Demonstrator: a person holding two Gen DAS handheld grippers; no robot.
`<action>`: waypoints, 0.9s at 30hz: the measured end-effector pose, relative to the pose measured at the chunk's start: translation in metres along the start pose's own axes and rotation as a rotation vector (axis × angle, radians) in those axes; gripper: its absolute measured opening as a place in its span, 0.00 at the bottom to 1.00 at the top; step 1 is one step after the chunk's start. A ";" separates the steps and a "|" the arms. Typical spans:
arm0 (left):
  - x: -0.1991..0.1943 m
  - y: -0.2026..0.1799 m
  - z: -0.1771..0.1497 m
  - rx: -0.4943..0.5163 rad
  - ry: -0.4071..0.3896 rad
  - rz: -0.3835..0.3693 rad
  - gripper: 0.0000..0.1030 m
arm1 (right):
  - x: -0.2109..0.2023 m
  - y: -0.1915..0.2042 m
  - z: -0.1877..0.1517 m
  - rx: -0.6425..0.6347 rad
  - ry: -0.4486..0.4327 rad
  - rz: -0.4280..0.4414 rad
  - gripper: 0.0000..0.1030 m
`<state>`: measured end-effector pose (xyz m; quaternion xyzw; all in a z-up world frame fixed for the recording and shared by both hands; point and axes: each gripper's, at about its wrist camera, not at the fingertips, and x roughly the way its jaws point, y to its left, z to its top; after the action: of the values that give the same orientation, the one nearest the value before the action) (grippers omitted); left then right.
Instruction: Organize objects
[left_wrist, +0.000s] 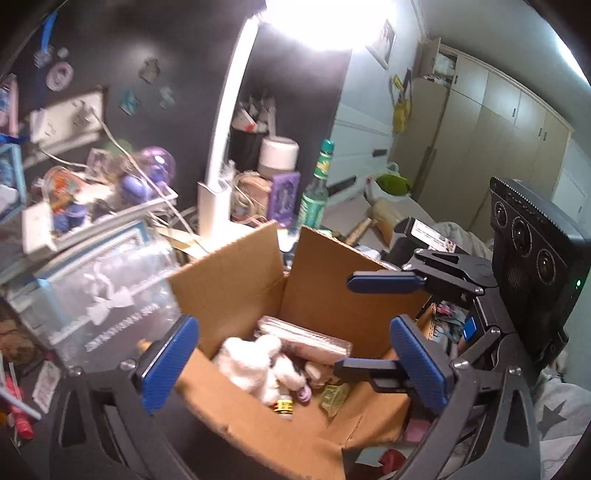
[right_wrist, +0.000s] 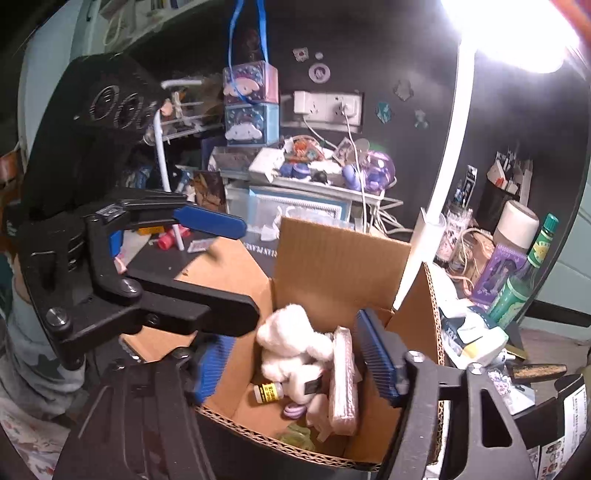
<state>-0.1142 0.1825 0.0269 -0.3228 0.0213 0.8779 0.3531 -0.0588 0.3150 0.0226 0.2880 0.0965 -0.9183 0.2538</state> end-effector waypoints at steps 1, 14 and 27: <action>-0.007 -0.001 -0.003 0.000 -0.014 0.018 1.00 | -0.002 0.002 0.000 -0.001 -0.014 0.005 0.72; -0.083 -0.004 -0.053 -0.125 -0.265 0.349 1.00 | -0.032 0.021 -0.005 0.002 -0.230 0.018 0.98; -0.096 0.011 -0.078 -0.194 -0.296 0.546 1.00 | -0.025 0.025 -0.005 0.022 -0.228 0.059 0.98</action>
<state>-0.0256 0.0955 0.0189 -0.2062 -0.0281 0.9755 0.0714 -0.0257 0.3050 0.0322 0.1871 0.0484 -0.9383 0.2869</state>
